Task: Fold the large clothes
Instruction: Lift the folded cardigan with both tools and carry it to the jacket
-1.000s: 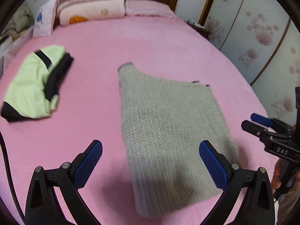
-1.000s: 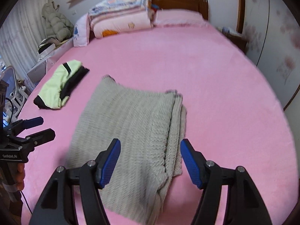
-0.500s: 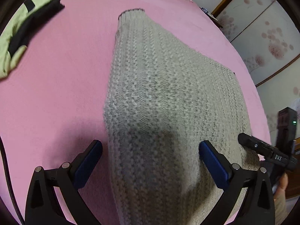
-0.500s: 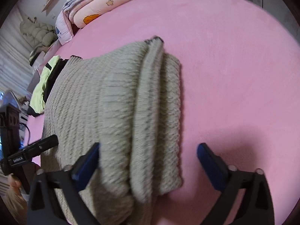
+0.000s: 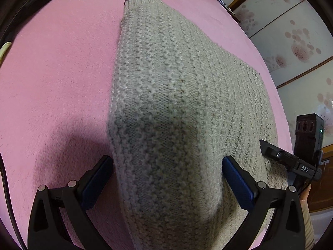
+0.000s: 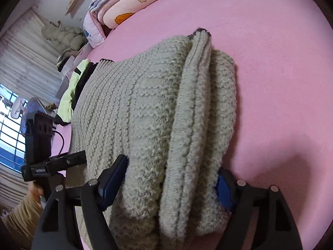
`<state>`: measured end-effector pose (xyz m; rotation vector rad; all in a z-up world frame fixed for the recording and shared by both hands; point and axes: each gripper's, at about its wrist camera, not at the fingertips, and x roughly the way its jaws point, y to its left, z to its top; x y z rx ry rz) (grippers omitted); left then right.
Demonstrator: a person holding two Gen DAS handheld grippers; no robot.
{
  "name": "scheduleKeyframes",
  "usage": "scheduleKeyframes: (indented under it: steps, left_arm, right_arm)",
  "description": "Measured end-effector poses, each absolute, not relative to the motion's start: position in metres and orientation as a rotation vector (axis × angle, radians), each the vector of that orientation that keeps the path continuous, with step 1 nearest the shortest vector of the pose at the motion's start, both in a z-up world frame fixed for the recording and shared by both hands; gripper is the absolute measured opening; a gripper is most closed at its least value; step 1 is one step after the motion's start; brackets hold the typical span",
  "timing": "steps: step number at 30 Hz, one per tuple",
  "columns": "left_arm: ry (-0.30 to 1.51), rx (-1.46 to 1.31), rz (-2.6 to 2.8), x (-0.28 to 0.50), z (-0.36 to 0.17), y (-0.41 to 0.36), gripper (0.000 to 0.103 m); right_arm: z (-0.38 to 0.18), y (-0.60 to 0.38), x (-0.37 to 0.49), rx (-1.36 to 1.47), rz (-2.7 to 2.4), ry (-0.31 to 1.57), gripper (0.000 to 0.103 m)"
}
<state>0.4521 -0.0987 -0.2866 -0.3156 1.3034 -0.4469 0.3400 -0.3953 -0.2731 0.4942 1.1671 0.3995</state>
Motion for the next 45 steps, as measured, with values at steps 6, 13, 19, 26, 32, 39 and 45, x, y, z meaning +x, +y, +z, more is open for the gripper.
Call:
scheduleKeyframes:
  steps: [6, 13, 19, 26, 32, 39, 45]
  left_arm:
    - [1.315, -0.287, -0.455, 0.463, -0.290, -0.108, 0.103]
    - [1.262, -0.215, -0.438, 0.455, -0.272, -0.130, 0.073]
    - [1.164, -0.112, -0.394, 0.429, -0.229, -0.146, 0.048]
    - [1.122, -0.058, -0.427, 0.382, -0.166, -0.113, 0.048]
    - [1.122, -0.022, -0.397, 0.378, -0.107, -0.011, 0.048]
    - [1.057, 0.051, -0.285, 0.446, -0.045, 0.134, 0.049]
    - [1.009, 0.078, -0.225, 0.564, -0.034, 0.221, 0.050]
  right_arm:
    - [-0.279, -0.396, 0.341, 0.503, 0.379, 1.167, 0.081]
    - [-0.262, -0.381, 0.336, 0.439, 0.337, 1.159, 0.056]
    - [-0.223, -0.355, 0.311, 0.309, 0.244, 1.091, 0.046]
    - [-0.173, -0.313, 0.262, 0.301, 0.291, 1.053, 0.045]
    - [-0.127, -0.228, 0.281, 0.338, 0.407, 1.022, 0.045]
    - [-0.077, -0.091, 0.392, 0.345, 0.538, 0.943, 0.045]
    - [-0.074, -0.001, 0.520, 0.399, 0.544, 0.888, 0.045]
